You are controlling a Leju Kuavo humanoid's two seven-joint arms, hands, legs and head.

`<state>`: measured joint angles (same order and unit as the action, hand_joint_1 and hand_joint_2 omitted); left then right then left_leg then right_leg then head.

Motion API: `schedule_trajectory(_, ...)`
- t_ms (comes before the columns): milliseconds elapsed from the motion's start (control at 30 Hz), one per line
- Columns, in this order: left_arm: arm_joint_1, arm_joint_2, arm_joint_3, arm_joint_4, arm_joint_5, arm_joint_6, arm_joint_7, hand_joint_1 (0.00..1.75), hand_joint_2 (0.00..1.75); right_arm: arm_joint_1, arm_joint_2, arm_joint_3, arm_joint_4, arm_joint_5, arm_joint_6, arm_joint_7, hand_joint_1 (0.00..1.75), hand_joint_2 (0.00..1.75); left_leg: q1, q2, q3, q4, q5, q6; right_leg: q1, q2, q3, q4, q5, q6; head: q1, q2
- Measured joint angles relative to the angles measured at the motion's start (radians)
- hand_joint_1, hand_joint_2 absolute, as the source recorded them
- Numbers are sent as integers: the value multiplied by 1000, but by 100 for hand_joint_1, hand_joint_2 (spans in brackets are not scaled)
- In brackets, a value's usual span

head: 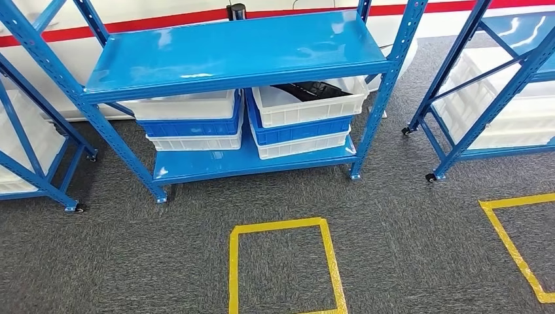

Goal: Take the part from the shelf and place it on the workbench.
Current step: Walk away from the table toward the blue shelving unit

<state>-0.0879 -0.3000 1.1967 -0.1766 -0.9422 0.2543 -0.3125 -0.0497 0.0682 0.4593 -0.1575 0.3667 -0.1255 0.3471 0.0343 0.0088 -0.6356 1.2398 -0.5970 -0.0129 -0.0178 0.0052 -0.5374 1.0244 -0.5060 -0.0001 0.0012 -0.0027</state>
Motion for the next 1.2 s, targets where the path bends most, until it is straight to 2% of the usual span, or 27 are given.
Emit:
schedule_trajectory(33, 1, 0, 0, 0, -1, 0, 0, 0, 0, 0, 0, 0, 0, 0, 0, 0, 0, 0, -2, -1, -39, 48, -17, 2, 6, 2, 6, 0, -6, -6, 0, 0)
schedule_trajectory(67, 2, 1, 0, 0, -1, 0, 0, 0, 0, 1, 0, 0, 0, 0, 0, -1, 0, 0, -6, -1, -65, 65, -18, 7, 12, 4, 13, 0, -12, -11, 0, 0)
schedule_trajectory(100, 3, 1, 0, 0, -1, 0, 0, 0, 0, 2, 0, 0, 0, -1, 0, -1, 0, 0, -11, -2, -72, 45, 6, 17, 19, 7, 22, 0, -19, -15, -1, 0)
schedule_trajectory(133, 3, 2, 0, 0, -2, 0, 0, 0, 0, 2, 0, 0, 0, -1, 0, -1, 0, 0, -18, -3, -63, -5, 47, 31, 25, 10, 33, -1, -26, -17, 0, 0)
schedule_trajectory(167, 3, 2, 0, 0, -3, 0, 0, 0, 0, 3, 1, 0, 0, -1, 0, -1, 0, 0, -28, -6, -44, -69, 95, 50, 29, 12, 40, -2, -33, -20, 0, 0)
schedule_trajectory(200, 3, 4, 0, 0, -4, 0, 0, 0, 0, 3, 2, 0, 0, -1, 0, -1, 0, 0, -37, -9, -27, -120, 125, 67, 33, 13, 47, -4, -40, -19, 5, 0)
schedule_trajectory(267, 2, 6, 0, 0, -7, 2, -2, 0, 0, 1, 6, -1, 0, -2, -1, -2, 0, 0, -54, -15, -3, -181, 144, 91, 29, 15, 58, -11, -47, -12, 13, 0)
schedule_trajectory(367, 5, 4, 0, 0, -7, 5, -3, 0, 0, 0, 8, -1, 0, -3, -2, -2, 0, 0, -59, -16, 46, -236, 149, 105, 24, 12, 82, -6, -35, 14, 10, 0)
schedule_trajectory(400, 4, 3, 0, 0, -7, 6, -3, 0, 0, -1, 9, -1, 0, -4, -2, -2, 0, 0, -55, -15, 66, -253, 152, 107, 24, 10, 75, 12, -35, 21, 9, 0)
schedule_trajectory(467, 2, 3, 0, -1, -8, 6, -3, 0, 0, -4, 8, -1, 0, -5, -2, -2, 0, 0, -46, -12, 94, -271, 152, 101, 18, 8, 25, 95, -58, 24, 10, 0)
schedule_trajectory(533, 1, 1, 0, 0, -9, 4, -3, 0, 0, -5, 4, -1, 0, -6, -2, -2, 0, 0, -39, -12, 104, -272, 139, 91, 8, 7, -56, 197, -98, 24, 10, 0)
schedule_trajectory(567, 2, -1, 0, 0, -9, 3, -3, 0, 0, -4, 2, -1, 0, -8, -2, -2, 0, 0, -35, -13, 111, -271, 131, 83, 1, 7, -85, 220, -110, 28, 10, 0)
schedule_trajectory(600, 3, -2, 0, 0, -10, 3, -3, 0, 0, 0, -1, -1, 0, -9, -2, -2, 0, 0, -29, -14, 121, -271, 122, 76, -6, 6, -99, 211, -104, 40, 10, 0)
schedule_trajectory(633, 4, -3, 0, 0, -10, 3, -3, 0, 0, 2, -3, -2, 0, -10, -2, -2, 0, 0, -22, -16, 133, -270, 112, 67, -14, 4, -95, 167, -76, 61, 10, 0)
schedule_trajectory(700, 5, -3, 0, 0, -11, 2, -3, 0, 0, 6, -5, -2, 0, -12, -1, -2, 0, 0, -13, -16, 153, -265, 88, 46, -29, -9, -68, 44, 10, 103, 13, 0)
schedule_trajectory(733, 4, -2, 0, 0, -11, 1, -4, 0, 0, 5, -5, -2, 0, -13, -1, -2, 0, 0, -13, -14, 158, -263, 77, 35, -29, -17, -57, 5, 36, 106, 16, 0)
schedule_trajectory(767, 4, -2, 0, 0, -11, 1, -4, 0, 0, 3, -4, -3, 0, -13, -1, -3, 0, 0, -15, -11, 161, -261, 66, 27, -29, -23, -54, -11, 49, 98, 16, 0)
schedule_trajectory(833, 4, -3, 0, 0, -12, 1, -5, 0, 0, 2, -5, -4, 0, -14, -1, -3, 0, 0, -15, -6, 169, -258, 54, 15, -25, -24, -48, -6, 40, 62, 10, 0)
schedule_trajectory(900, 2, -4, 0, 0, -15, 0, -6, 0, 0, 6, -6, -6, 0, -15, -1, -3, 0, 0, -8, -5, 160, -221, 51, 9, -27, -19, -35, -8, 33, 42, 4, 0)
schedule_trajectory(933, 1, -4, 0, 0, -16, 0, -7, 0, 0, 7, -6, -8, 0, -15, -1, -3, 0, 0, -5, -5, 135, -176, 46, 7, -26, -17, -27, -9, 28, 34, 3, 0)
schedule_trajectory(967, 0, -4, -1, 0, -18, -1, -7, 0, 0, 7, -7, -10, 0, -16, -1, -3, 0, 0, -4, -6, 94, -110, 32, 5, -25, -17, -20, -10, 22, 26, 2, 0)
schedule_trajectory(1033, 1, -4, -1, 0, -19, -2, -9, 0, 0, 5, -7, -11, 0, -19, -3, -3, 0, 0, -5, -7, -4, 25, -22, 2, -20, -13, -6, -10, 8, 12, 2, 0)
schedule_trajectory(1067, 2, -4, -1, 0, -19, -4, -9, 0, 0, 5, -7, -12, 0, -20, -3, -3, 0, 0, -5, -7, -43, 64, -45, 1, -17, -10, 3, -10, 0, 9, 2, 0)
schedule_trajectory(1100, 2, -4, -1, 0, -20, -6, -9, 0, 0, 5, -7, -13, 0, -21, -4, -3, 0, 0, -5, -7, -66, 71, -51, 3, -15, -7, 14, -10, -10, 8, 2, 0)
schedule_trajectory(1133, 2, -4, -1, 0, -21, -9, -8, 0, 0, 6, -8, -14, 0, -22, -5, -3, 0, 0, -6, -7, -72, 43, -32, 7, -13, -4, 28, -10, -20, 8, 1, 0)
schedule_trajectory(1167, 2, -3, -1, 0, -22, -11, -8, 0, 0, 7, -7, -15, 0, -23, -6, -3, 0, 0, -7, -7, -64, -8, 7, 13, -12, -2, 42, -10, -30, 10, 2, 0)
schedule_trajectory(1200, 2, -3, -1, 0, -23, -14, -8, 0, 0, 7, -7, -16, 0, -24, -7, -3, 0, 0, -10, -7, -50, -73, 64, 22, -11, -1, 53, -11, -40, 12, 1, 0)
